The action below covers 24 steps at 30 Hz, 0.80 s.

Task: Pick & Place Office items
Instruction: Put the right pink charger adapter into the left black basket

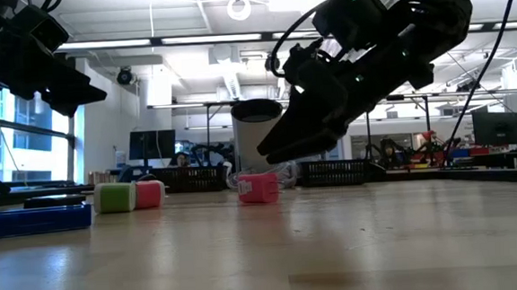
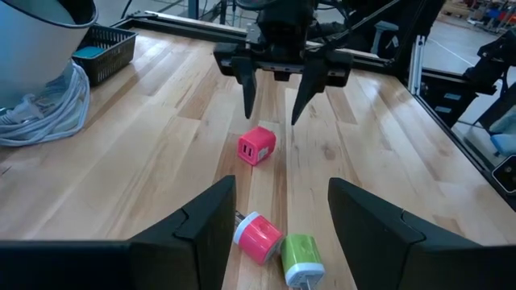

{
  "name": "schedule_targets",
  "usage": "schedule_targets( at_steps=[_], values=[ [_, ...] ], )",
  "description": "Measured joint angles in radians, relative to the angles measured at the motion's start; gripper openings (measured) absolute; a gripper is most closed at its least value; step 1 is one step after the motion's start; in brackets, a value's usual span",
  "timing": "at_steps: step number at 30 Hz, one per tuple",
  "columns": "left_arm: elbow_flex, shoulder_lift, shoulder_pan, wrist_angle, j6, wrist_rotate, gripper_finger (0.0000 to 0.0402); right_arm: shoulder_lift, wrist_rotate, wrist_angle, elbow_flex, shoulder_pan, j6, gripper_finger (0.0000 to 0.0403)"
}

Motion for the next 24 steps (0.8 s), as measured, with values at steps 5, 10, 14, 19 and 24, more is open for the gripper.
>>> schedule_targets(
  at_steps=[5, 10, 14, 19, 24],
  values=[
    [0.000, 0.000, 0.000, 0.000, 0.000, 0.000, 0.0192, 0.000, 0.015, 0.009, 0.000, 0.008, 0.004, 0.0265],
    [0.000, 0.000, 0.000, 0.000, 0.001, 0.000, 0.0192, 0.044, -0.016, 0.013, 0.000, 0.013, 0.030, 0.0265],
    [0.000, 0.000, 0.000, 0.000, 0.001, 0.000, 0.0192, 0.100, -0.038, 0.032, 0.012, 0.013, 0.042, 0.0265],
    [0.000, 0.000, 0.000, 0.000, 0.000, 0.000, 0.0192, 0.129, -0.045, 0.088, 0.037, 0.013, 0.042, 0.0265],
    [0.000, 0.000, 0.000, 0.000, -0.001, 0.000, 0.0192, 0.131, -0.030, 0.087, 0.044, 0.013, 0.039, 0.0265]
  ],
)
